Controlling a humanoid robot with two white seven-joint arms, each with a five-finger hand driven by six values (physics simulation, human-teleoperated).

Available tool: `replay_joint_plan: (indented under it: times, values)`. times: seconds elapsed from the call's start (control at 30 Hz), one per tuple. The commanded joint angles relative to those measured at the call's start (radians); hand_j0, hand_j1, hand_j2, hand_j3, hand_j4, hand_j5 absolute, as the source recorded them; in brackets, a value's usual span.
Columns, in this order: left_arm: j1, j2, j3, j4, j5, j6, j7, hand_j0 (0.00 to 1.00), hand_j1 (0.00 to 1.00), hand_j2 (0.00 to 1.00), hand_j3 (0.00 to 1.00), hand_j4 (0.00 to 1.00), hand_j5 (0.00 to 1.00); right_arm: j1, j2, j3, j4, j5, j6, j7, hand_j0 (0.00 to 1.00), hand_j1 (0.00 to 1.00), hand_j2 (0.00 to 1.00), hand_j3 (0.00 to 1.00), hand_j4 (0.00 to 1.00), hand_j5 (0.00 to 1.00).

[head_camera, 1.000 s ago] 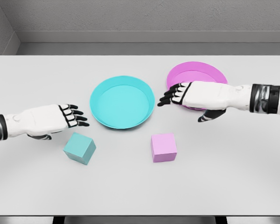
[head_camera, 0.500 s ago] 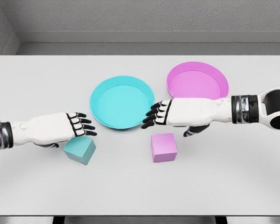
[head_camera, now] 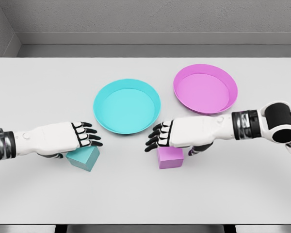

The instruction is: Place the blocks in the corresponding plates according to their colors

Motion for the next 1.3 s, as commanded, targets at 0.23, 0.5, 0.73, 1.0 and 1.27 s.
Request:
replay_joint_plan:
  times: [0.23, 0.5, 0.73, 1.0, 1.27]
  values:
    - [0.021, -0.030, 0.000, -0.002, 0.006, 0.001, 0.000, 1.00, 1.00, 1.00, 1.00, 1.00, 1.00, 0.000, 0.012, 0.059, 0.035, 0.019, 0.010, 0.000, 1.00, 1.00, 1.00, 1.00, 1.00, 1.00]
    - [0.023, -0.038, -0.003, 0.000, -0.003, 0.001, -0.003, 1.00, 1.00, 1.00, 1.00, 1.00, 1.00, -0.002, 0.023, 0.073, 0.043, 0.019, 0.010, 0.000, 1.00, 1.00, 1.00, 1.00, 1.00, 1.00]
    - [0.025, -0.036, -0.003, 0.000, -0.026, 0.001, -0.024, 1.00, 1.00, 1.00, 1.00, 1.00, 1.00, 0.000, 0.024, 0.095, 0.061, 0.021, 0.010, 0.000, 1.00, 1.00, 1.00, 1.00, 1.00, 1.00]
    - [0.017, -0.036, -0.002, 0.000, -0.026, 0.001, -0.021, 0.73, 0.73, 0.73, 0.73, 0.73, 0.73, 0.000, 0.024, 0.101, 0.061, 0.021, 0.010, 0.000, 0.59, 0.59, 0.59, 0.59, 0.59, 0.59]
    - [0.012, -0.035, -0.002, 0.000, -0.024, 0.001, -0.021, 0.53, 0.53, 0.53, 0.53, 0.53, 0.53, 0.000, 0.023, 0.099, 0.058, 0.021, 0.010, 0.000, 0.50, 0.50, 0.50, 0.50, 0.50, 0.50]
